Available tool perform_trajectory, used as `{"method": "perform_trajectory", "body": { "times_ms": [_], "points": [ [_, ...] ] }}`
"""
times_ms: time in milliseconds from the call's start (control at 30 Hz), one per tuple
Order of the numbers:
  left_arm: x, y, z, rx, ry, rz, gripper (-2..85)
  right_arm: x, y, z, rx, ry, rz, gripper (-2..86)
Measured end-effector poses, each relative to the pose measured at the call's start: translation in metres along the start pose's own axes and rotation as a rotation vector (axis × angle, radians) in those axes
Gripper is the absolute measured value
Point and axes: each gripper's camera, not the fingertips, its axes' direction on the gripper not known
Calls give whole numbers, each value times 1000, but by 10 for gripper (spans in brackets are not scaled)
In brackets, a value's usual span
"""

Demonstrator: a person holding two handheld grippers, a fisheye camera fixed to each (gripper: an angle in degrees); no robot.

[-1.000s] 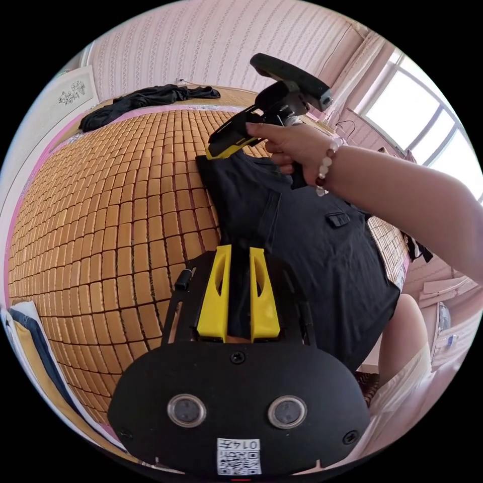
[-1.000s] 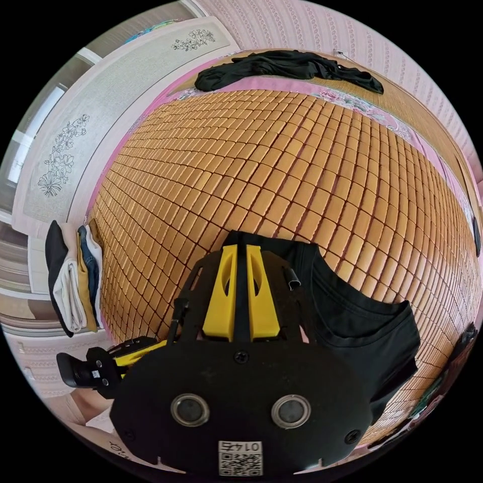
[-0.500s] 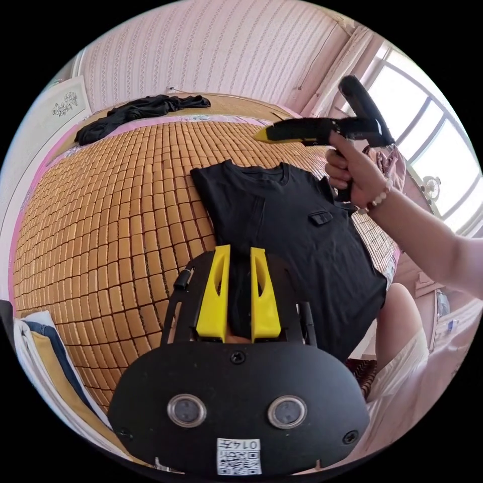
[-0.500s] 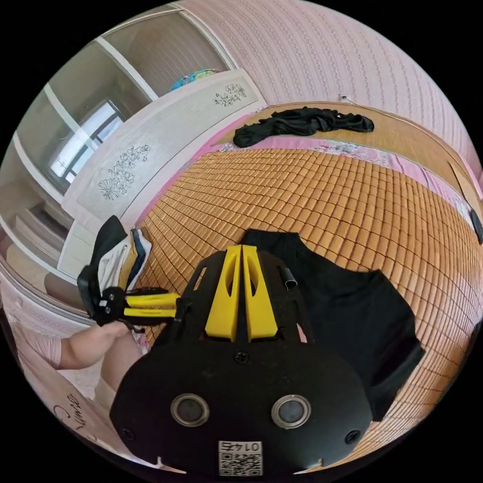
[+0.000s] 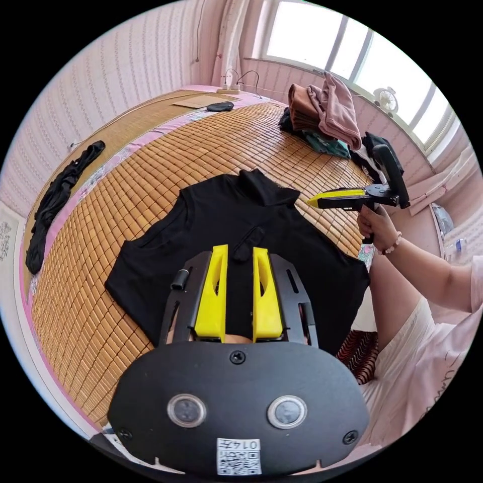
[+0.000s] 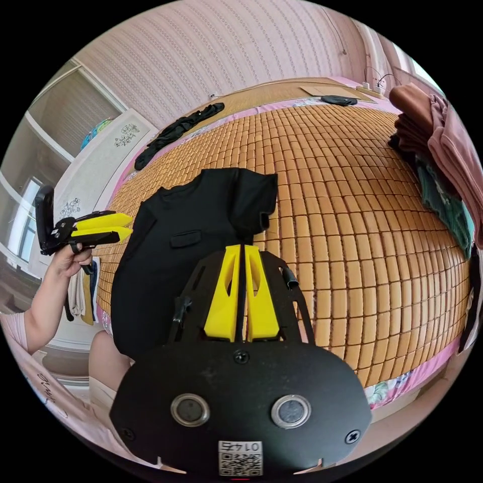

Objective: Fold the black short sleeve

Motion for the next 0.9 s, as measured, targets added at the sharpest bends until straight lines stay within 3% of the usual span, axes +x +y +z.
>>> {"method": "perform_trajectory", "body": {
  "times_ms": [367, 533, 633, 900],
  "points": [
    [33, -171, 96, -98, -15, 80, 65, 51, -3, 5, 18, -124, 73, 85],
    [45, -227, 145, -137, -81, 48, 81, 75, -1, 5, 38, -179, 116, 37],
    [45, -235, 174, -211, -118, 32, 87, 85, 1, 5, 23, -191, 115, 24],
    [39, -226, 166, -124, -85, 54, 6, 95, 0, -2, 25, -209, 85, 9]
  ]
}}
